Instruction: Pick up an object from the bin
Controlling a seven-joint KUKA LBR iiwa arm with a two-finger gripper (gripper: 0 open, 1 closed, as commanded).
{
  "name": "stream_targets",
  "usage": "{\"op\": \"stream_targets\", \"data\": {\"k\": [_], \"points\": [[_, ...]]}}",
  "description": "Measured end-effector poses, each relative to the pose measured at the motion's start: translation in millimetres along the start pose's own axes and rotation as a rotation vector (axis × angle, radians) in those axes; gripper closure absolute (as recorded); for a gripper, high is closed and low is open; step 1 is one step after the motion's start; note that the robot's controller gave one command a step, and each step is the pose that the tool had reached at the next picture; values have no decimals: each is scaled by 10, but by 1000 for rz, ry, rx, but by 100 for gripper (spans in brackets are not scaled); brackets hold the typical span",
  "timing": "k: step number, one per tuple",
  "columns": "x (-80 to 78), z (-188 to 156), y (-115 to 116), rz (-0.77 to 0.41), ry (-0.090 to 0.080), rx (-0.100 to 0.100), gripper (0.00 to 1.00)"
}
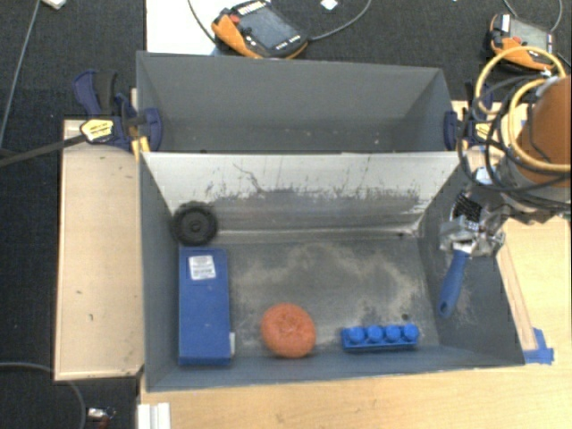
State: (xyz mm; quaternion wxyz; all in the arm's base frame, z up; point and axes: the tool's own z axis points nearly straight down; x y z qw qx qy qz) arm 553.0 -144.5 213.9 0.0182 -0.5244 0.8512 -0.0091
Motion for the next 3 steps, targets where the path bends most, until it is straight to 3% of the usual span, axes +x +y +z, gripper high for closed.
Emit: {"op": "stream_targets", "data": {"k": [1,2,3], "points": [[-50,39,7,-42,-2,-2,100],[-225,-1021,-207,-343,-4,-3,100],[-206,-951,-51,-321,-5,13,100]]}}
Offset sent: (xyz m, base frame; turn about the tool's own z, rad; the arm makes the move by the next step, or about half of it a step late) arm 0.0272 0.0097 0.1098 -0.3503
